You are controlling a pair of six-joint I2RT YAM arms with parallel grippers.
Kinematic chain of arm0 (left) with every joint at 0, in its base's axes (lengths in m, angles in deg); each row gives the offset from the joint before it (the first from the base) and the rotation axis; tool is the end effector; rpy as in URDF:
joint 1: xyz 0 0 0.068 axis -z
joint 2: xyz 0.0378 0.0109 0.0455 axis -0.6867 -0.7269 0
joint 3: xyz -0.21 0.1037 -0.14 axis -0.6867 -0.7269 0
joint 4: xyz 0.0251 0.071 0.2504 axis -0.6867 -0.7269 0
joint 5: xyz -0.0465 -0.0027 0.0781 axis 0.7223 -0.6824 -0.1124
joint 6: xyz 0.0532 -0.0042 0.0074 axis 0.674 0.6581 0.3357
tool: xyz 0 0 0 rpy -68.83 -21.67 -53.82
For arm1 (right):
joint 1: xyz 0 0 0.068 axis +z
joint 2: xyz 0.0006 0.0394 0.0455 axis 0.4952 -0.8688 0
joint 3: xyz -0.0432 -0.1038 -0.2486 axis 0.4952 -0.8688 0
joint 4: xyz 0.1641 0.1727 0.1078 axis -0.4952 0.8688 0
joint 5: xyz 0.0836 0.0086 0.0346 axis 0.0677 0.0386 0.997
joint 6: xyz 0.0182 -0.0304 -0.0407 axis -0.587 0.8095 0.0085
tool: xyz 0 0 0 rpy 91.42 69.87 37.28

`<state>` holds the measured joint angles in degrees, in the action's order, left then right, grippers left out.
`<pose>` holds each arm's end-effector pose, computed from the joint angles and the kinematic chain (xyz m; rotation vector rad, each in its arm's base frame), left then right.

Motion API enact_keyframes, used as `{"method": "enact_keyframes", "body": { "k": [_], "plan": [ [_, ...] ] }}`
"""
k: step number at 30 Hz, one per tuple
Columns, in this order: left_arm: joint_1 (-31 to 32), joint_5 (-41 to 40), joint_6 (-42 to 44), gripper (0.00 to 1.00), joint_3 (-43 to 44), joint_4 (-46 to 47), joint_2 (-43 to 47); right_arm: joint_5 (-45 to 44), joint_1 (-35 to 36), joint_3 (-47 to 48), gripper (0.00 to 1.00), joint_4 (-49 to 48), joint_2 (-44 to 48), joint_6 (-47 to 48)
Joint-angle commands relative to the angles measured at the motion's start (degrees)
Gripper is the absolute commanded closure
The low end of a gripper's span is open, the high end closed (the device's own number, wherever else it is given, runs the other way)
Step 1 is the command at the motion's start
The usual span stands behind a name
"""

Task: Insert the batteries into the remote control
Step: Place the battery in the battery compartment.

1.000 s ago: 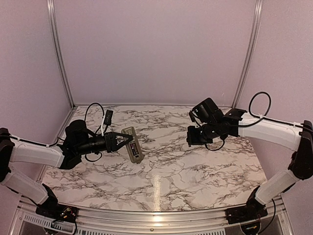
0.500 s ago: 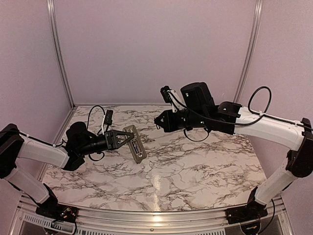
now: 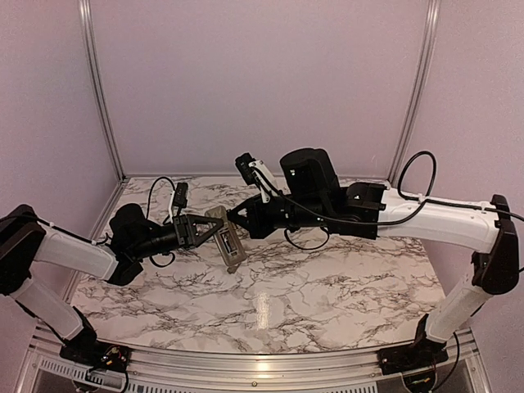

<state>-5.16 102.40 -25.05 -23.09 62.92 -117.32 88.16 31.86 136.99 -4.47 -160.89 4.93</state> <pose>0.2122 -0.1912 0.2142 0.2837 1.7193 -1.6689 0.1762 0.3310 0.3393 -0.8104 1.9663 0.9627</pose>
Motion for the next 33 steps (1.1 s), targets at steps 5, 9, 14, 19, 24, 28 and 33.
{"method": "enact_keyframes", "body": {
  "k": [5, 9, 14, 19, 24, 28, 33],
  "plan": [
    [-0.86, 2.40, -4.97, 1.00, -0.64, 8.69, -1.64, 1.38, 1.04, -0.51, 1.00, -3.50, -1.53, 1.02],
    [-1.04, 1.97, -5.62, 1.00, -0.83, 9.02, -1.37, 0.26, 1.74, -0.82, 1.00, -4.02, -2.17, 1.42],
    [-1.11, 1.84, -6.29, 1.00, -1.28, 9.94, -1.19, -0.07, 2.02, -0.41, 1.00, -3.69, -3.11, 1.83],
    [-1.13, 2.07, -7.63, 1.00, -1.61, 12.19, -1.54, -1.37, 2.49, -0.72, 1.00, -2.93, -3.79, 2.58],
    [-1.30, 2.05, -8.18, 1.00, -1.50, 12.53, -1.54, -2.92, 2.71, -1.77, 1.00, -2.86, -3.66, 3.19],
    [-1.47, 1.97, -8.59, 1.00, -1.50, 12.96, -1.54, -3.93, 2.80, -2.47, 1.00, -2.67, -3.73, 3.55],
    [-1.76, 2.26, -9.09, 1.00, -1.46, 13.96, -2.17, -5.11, 3.14, -2.82, 1.00, -2.49, -4.08, 4.23]
  ]
}}
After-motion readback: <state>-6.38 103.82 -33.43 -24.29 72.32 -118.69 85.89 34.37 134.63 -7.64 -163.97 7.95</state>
